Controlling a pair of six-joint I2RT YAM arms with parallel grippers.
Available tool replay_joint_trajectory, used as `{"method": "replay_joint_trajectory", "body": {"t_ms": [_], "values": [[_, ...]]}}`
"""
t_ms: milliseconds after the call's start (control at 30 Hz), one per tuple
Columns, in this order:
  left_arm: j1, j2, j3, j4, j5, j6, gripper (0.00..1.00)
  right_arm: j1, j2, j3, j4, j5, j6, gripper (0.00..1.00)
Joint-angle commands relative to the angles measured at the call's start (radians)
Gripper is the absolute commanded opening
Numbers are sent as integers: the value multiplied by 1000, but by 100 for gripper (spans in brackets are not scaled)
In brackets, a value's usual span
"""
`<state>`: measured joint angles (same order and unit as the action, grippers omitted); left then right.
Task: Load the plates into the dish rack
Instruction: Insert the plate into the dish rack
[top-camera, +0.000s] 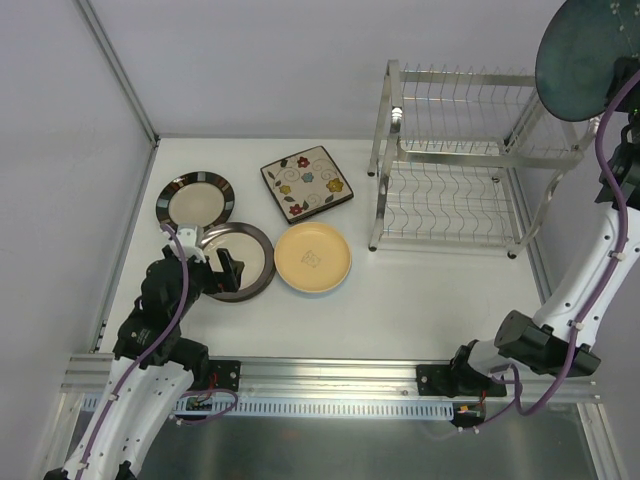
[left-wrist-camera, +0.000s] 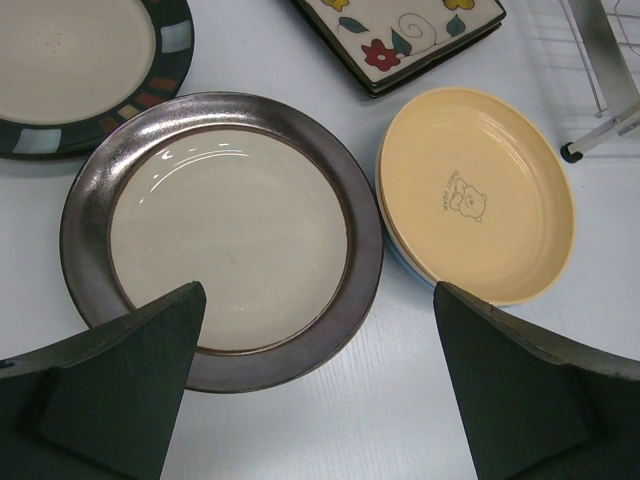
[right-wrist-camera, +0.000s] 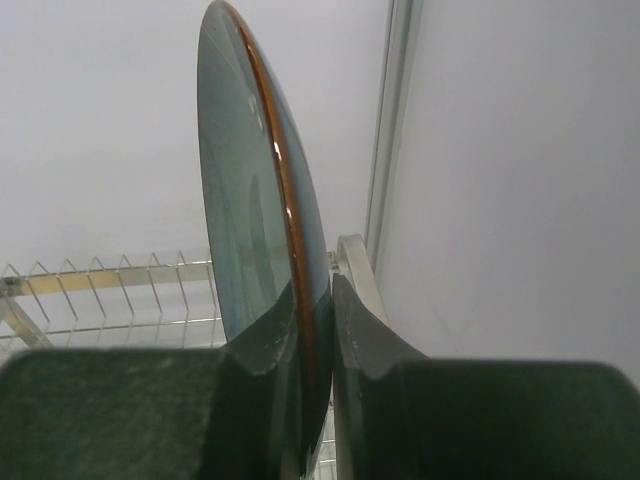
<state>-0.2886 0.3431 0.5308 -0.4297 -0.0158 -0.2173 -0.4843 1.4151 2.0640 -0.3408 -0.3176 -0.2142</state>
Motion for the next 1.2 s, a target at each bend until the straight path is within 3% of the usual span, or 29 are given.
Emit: {"method": "replay_joint_trajectory", "body": {"t_ms": [0, 367, 1167], "values": [[-1, 3, -5, 39, -9, -7, 99, -17, -19, 48, 220, -34, -74, 0], [-3, 115, -17, 132, -65, -80, 99, -19, 22, 22, 215, -9, -183, 0], [-3, 142, -51, 174, -96, -67, 99, -17, 30, -139, 263, 43, -241, 0]]}}
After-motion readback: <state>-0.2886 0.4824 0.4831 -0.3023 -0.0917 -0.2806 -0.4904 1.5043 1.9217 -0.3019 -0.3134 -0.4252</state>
